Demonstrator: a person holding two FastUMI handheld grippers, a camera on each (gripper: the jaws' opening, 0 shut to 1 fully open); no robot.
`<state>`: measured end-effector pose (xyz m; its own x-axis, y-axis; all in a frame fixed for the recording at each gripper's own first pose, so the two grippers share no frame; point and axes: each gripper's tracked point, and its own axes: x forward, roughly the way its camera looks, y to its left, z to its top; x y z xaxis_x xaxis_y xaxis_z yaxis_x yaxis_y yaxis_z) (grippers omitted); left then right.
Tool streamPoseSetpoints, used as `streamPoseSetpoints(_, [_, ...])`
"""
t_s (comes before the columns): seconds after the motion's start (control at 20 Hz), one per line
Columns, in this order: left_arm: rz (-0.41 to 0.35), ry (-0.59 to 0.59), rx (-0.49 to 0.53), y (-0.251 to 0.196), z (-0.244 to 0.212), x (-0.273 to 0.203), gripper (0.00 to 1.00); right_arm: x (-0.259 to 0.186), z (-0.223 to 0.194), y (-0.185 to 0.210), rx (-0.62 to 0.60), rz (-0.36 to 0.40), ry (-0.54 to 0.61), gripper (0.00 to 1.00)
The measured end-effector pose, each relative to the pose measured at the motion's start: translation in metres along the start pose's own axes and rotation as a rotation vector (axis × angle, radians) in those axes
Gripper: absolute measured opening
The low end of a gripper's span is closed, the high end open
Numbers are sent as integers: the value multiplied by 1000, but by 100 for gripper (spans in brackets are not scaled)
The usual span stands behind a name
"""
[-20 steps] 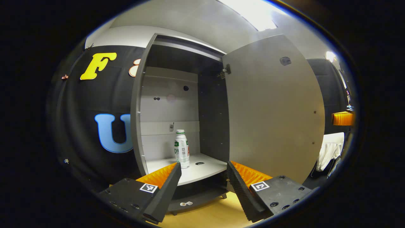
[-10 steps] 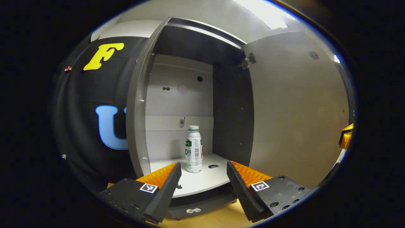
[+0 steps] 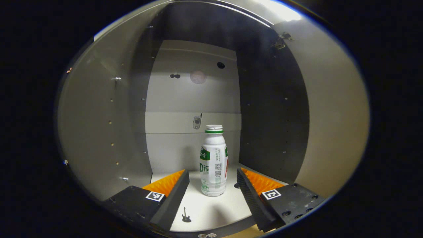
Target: Open the cabinet door with the right hand, grasp the bottle in the cabinet with the left hand and place it on the coaster, then close the cabinet door with the right hand.
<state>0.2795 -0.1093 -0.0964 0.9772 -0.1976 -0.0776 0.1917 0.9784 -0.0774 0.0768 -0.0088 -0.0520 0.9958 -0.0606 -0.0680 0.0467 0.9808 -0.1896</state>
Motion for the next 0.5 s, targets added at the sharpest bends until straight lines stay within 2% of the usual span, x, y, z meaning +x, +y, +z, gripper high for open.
streamPoseSetpoints(0.15, [8,12,4,-1,-9,28,92,15,-16,11,-8,50,32,9])
streamPoseSetpoints(0.2, [11,18,-1,-1,-12,35,95,17,-17,14,-11,69,35,9])
streamPoseSetpoints(0.25, [14,26,-2,0,-16,42,92,20,-19,16,-16,81,33,9])
streamPoseSetpoints(0.3, [20,34,-5,1,-18,47,95,23,-21,16,-20,90,30,9])
streamPoseSetpoints(0.45, [19,65,-19,3,-23,60,92,30,-32,18,-14,109,47,9])
streamPoseSetpoints(0.5, [13,37,-19,3,-16,65,92,31,-34,21,-14,118,50,9])
